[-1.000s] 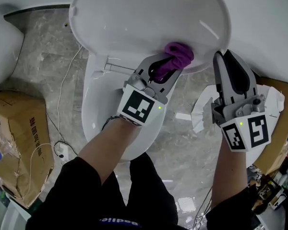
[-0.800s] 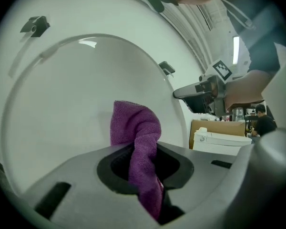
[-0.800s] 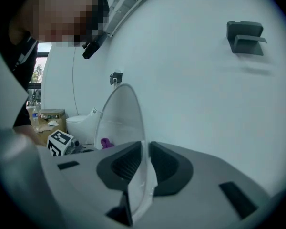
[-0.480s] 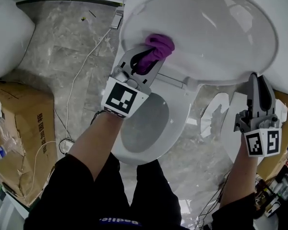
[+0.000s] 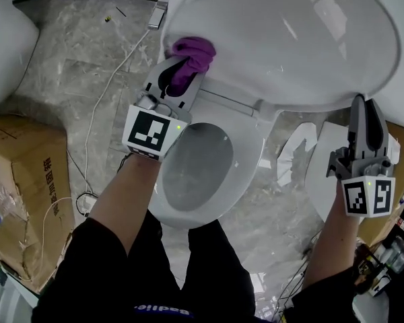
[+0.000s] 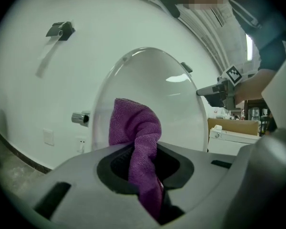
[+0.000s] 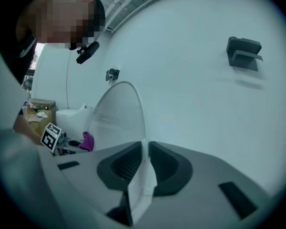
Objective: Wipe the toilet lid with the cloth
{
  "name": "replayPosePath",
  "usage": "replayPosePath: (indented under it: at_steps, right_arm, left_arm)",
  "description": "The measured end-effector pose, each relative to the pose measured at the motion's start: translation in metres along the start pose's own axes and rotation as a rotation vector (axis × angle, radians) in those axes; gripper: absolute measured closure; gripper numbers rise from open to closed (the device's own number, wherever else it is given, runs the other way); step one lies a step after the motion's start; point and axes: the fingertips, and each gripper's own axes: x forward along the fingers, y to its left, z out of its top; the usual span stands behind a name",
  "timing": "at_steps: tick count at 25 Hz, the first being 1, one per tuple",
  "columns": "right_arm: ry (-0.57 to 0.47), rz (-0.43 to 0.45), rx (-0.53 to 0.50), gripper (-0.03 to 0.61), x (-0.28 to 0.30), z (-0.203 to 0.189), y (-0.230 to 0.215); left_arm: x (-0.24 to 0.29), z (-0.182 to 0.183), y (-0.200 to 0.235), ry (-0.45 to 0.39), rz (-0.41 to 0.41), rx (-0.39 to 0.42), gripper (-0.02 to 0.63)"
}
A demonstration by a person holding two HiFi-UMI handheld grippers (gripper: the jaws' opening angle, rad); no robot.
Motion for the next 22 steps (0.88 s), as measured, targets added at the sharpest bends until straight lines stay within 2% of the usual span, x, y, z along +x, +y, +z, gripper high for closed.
replayPosePath:
  at_steps: [3,9,14,19,22]
  right_arm:
    - [-0.029,0.027,0.01,0.51,0.0,0.001,0.0]
    - [-0.074,0.098,0.02,0.509,0.0,0.001,0.002]
    - [-0.104,0.144,0.029,0.509,0.0,-0.001,0.001]
    - [-0.096,0.172,0.026,0.509,0.001,-0.001,0.002]
    - [-0.087,0.173,0.03,0.509,0.001,-0.002,0.001]
  left_arm:
    - [0.016,-0.01,-0.024,0.005,-0.001,-0.033,0.534]
    - [0.053,-0.028,-0.094,0.029,-0.067,-0.065,0.534]
    - [0.083,-0.04,-0.152,0.057,-0.137,-0.076,0.534]
    - [0.097,-0.044,-0.188,0.093,-0.2,-0.08,0.534]
    - [0.103,-0.038,-0.216,0.1,-0.284,-0.058,0.534]
